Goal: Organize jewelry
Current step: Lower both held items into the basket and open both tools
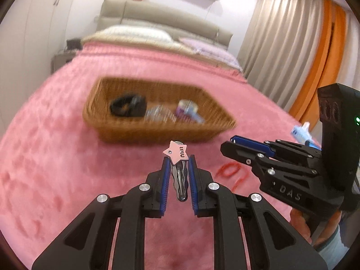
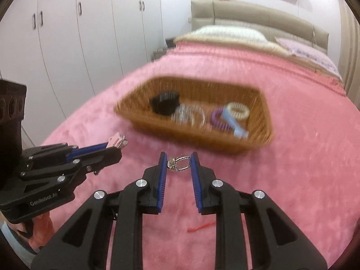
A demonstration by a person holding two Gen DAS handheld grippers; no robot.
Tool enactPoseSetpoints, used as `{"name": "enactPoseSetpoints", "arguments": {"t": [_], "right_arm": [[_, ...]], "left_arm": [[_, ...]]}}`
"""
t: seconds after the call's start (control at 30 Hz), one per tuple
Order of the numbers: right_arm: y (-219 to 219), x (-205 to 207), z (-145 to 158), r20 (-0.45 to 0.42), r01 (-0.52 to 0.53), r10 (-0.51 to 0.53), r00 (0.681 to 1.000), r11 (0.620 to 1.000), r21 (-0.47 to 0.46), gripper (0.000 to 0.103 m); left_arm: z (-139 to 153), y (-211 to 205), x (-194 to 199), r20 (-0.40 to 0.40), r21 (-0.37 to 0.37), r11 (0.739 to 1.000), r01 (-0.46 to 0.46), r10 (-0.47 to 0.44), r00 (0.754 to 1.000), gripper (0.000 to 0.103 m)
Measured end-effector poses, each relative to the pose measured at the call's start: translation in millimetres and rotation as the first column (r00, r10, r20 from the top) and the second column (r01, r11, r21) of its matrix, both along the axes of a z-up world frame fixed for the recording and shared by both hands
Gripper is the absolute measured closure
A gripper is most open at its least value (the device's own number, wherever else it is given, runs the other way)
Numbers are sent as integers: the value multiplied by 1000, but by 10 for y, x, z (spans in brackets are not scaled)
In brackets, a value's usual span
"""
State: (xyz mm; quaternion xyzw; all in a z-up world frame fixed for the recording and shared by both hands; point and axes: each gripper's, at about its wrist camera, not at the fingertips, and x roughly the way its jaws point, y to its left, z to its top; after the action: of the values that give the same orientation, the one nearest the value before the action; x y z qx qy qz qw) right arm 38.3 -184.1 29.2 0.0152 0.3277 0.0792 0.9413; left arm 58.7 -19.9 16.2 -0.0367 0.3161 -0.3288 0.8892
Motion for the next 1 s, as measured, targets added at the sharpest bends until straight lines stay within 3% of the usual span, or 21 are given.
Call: {"name": "enactPoseSetpoints", "arguments": {"t": [0.23, 0.33, 0.47, 0.67, 0.9, 1.0], "right_arm": [[-175, 354, 523, 112, 29, -30, 993, 1000, 11, 84], [-284, 620, 570, 104, 61, -64, 993, 998, 30, 84], [-443, 1050, 443, 50, 91, -94, 994, 994, 54, 84], [-623, 1534, 10, -59, 121, -116, 991, 989, 88, 84], [-669, 1709, -368, -186, 143, -122, 975, 984, 102, 84], [-687, 1733, -438, -198, 148, -126, 972, 984, 100, 84]], "left_arm": [[579, -178, 253, 122, -4, 1000, -13, 13, 992, 88], [672, -269, 523, 133, -28, 999, -15, 19, 991, 88], [573, -388, 910, 123, -37, 999, -16, 20, 992, 88], [239, -524, 1365, 40, -30, 999, -21, 22, 999, 88], [-43, -587, 1500, -41, 10, 1000, -11, 11, 999, 88], [-86, -598, 1503, -51, 22, 1000, -8, 9, 999, 88]]}}
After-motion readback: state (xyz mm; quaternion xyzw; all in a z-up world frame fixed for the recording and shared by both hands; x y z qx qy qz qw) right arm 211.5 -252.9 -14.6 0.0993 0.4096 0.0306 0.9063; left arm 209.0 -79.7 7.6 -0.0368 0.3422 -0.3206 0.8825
